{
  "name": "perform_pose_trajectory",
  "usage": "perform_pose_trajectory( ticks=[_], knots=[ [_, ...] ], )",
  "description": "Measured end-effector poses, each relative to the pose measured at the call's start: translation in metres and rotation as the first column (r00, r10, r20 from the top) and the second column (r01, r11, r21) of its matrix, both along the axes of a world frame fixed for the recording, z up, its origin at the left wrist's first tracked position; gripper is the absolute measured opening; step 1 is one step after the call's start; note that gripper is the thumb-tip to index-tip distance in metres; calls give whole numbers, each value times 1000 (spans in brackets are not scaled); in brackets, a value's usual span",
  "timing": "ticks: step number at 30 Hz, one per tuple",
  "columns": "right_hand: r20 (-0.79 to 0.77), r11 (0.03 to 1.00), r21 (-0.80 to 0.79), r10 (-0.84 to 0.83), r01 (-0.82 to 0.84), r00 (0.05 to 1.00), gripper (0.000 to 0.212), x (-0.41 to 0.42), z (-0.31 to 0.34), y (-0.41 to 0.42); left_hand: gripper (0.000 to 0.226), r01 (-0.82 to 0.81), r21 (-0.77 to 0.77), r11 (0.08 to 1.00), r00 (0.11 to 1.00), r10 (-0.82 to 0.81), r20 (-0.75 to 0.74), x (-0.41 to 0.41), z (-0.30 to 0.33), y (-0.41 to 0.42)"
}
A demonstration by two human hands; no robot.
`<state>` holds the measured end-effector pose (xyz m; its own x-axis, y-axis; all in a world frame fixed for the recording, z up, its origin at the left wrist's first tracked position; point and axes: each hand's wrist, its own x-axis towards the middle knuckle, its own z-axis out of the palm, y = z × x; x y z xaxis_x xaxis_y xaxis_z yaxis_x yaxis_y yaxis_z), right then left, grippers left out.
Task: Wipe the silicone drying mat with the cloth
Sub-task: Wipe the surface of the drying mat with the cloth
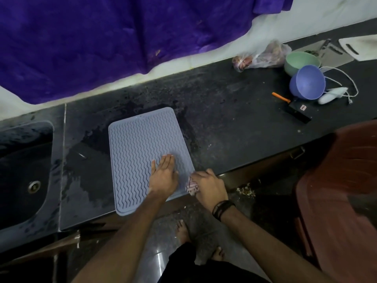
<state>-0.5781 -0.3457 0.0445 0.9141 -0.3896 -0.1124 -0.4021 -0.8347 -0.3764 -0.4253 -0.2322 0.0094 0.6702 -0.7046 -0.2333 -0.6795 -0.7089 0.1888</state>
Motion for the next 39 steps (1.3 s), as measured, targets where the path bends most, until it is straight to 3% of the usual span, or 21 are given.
perform_pose_trajectory(
  ticks=[6,11,18,24,30,39],
  knots=[
    [-84,998,-19,53,-54,995,42,12,-9,9,66,-270,-26,963,963,269,-18,-7,-4,59],
    [-29,995,35,94,-93,995,41,-6,-13,12,74,-404,-36,914,915,403,-37,2,2,91],
    [51,983,49,176,-178,983,48,46,1,36,58,-645,-70,761,763,635,-122,8,2,133],
    [-110,942,-1,335,-337,936,38,57,-12,60,57,-646,-44,762,759,635,-141,25,3,148],
    [-4,885,48,464,-463,886,46,85,-4,72,54,-542,63,838,830,546,-118,45,6,150],
    [-118,777,-110,608,-619,785,44,96,-5,108,54,-425,164,890,901,434,-25,63,1,161]
  ],
)
